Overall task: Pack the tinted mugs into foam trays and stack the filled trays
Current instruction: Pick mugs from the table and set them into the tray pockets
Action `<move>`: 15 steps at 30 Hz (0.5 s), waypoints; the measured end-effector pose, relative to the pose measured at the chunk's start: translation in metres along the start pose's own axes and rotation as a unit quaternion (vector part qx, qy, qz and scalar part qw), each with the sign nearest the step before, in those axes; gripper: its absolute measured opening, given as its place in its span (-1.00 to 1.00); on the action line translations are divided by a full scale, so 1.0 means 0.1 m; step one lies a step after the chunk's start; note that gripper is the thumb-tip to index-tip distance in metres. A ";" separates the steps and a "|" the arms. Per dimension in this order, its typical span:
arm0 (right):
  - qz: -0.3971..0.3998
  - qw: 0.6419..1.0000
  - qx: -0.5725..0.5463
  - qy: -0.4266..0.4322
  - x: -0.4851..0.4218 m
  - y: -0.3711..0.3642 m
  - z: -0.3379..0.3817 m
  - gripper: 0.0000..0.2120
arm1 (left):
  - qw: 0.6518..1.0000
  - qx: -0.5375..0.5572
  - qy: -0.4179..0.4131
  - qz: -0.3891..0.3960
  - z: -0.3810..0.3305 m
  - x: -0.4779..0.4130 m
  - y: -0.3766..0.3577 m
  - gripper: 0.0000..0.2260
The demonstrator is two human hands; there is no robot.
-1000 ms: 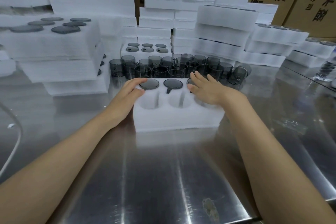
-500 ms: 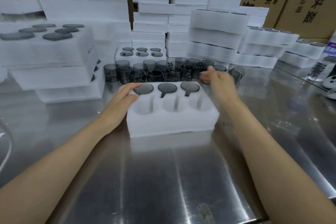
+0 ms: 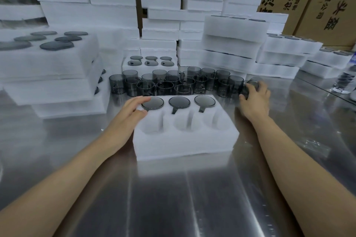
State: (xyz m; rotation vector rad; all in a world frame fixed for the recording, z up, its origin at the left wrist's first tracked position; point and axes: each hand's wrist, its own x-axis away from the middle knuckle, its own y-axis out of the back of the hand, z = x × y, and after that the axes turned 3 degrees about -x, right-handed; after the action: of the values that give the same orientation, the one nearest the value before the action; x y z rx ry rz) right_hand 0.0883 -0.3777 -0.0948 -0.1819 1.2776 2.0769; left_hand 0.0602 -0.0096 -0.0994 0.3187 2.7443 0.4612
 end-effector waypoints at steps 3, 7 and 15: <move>-0.021 1.000 -0.016 0.006 -0.02 -0.02 0.00 -0.64 | 1.000 0.000 -0.003 0.001 0.01 0.00 0.01 -0.67; -0.058 0.998 -0.036 0.010 0.00 -0.01 0.01 -0.74 | 1.000 -0.006 -0.001 0.002 0.02 0.00 0.01 -0.68; -0.101 0.992 -0.075 -0.014 0.18 0.07 0.05 -0.78 | 1.000 -0.020 -0.009 0.007 -0.02 0.03 0.02 -0.72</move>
State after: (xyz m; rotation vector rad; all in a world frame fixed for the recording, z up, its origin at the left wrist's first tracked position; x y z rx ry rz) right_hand 0.0717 -0.3670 -0.0949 -0.3341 1.0416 1.9920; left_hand 0.0569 -0.0073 -0.0982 0.3306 2.7134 0.5132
